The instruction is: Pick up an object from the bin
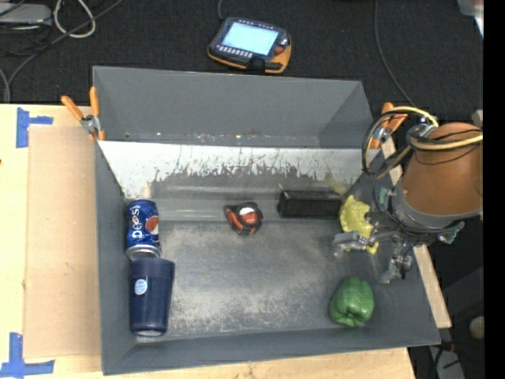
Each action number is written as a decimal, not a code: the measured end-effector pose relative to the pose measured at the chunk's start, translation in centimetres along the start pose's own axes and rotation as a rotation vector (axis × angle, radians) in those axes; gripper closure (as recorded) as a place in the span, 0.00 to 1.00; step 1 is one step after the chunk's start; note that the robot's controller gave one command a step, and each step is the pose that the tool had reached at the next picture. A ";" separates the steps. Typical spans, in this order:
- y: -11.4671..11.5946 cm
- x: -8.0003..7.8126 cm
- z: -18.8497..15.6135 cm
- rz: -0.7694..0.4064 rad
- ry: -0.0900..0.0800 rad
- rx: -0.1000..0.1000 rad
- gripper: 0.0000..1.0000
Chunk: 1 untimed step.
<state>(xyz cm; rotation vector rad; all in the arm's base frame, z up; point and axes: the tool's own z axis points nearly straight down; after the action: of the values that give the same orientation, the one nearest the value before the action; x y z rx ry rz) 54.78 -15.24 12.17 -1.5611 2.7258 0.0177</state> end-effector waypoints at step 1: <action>3.8 0.3 -4.0 -0.264 -0.001 -0.004 0.00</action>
Offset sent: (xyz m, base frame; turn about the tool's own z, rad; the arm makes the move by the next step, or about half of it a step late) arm 0.0000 0.0000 0.0000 0.0000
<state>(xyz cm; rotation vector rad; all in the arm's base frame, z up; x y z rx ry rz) 51.41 -13.62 16.23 -1.9059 2.4967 0.0230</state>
